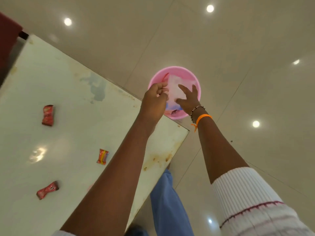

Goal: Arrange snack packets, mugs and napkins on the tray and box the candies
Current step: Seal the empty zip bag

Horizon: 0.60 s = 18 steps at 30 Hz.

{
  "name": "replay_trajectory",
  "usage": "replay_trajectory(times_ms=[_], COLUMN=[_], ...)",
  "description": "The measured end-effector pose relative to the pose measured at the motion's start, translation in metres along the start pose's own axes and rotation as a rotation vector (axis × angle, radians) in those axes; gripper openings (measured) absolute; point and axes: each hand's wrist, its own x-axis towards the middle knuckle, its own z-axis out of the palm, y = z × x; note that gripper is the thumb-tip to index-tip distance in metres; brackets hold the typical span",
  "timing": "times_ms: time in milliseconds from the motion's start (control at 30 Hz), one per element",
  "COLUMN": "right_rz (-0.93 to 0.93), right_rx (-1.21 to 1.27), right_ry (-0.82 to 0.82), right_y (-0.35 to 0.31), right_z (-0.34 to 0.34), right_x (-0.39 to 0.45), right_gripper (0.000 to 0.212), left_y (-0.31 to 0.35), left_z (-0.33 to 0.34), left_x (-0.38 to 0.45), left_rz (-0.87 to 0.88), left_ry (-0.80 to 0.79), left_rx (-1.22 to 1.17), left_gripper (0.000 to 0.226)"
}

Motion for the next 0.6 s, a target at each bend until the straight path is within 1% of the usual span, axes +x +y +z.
replay_trajectory(times_ms=[67, 133, 200, 300, 400, 467, 600], right_rz=[0.021, 0.033, 0.032, 0.002, -0.015, -0.020, -0.034], right_rx=[0.075, 0.207, 0.276, 0.338, 0.394, 0.399, 0.382], right_ry=[0.040, 0.103, 0.114, 0.058, 0.014, 0.000, -0.101], right_y=[0.001, -0.001, -0.011, -0.029, -0.052, -0.065, -0.086], right_z=[-0.005, -0.008, -0.010, -0.006, 0.003, 0.010, 0.036], right_x=[0.005, -0.004, -0.019, -0.049, -0.085, -0.107, -0.155], right_gripper=[0.051, 0.040, 0.034, 0.028, 0.026, 0.025, 0.024], left_y=[-0.002, 0.000, 0.004, 0.008, 0.010, 0.007, -0.009], left_z=[0.001, -0.001, -0.004, -0.010, -0.023, -0.033, -0.063], left_x=[0.004, 0.003, -0.002, -0.016, -0.036, -0.053, -0.102], left_rz=[-0.026, -0.040, -0.043, -0.055, -0.067, -0.083, -0.115], left_ry=[-0.005, 0.005, 0.015, 0.024, 0.072, 0.102, 0.176], left_rx=[-0.015, -0.037, -0.053, -0.079, -0.103, -0.107, -0.176], left_gripper=[0.032, 0.032, 0.032, 0.031, 0.030, 0.030, 0.025])
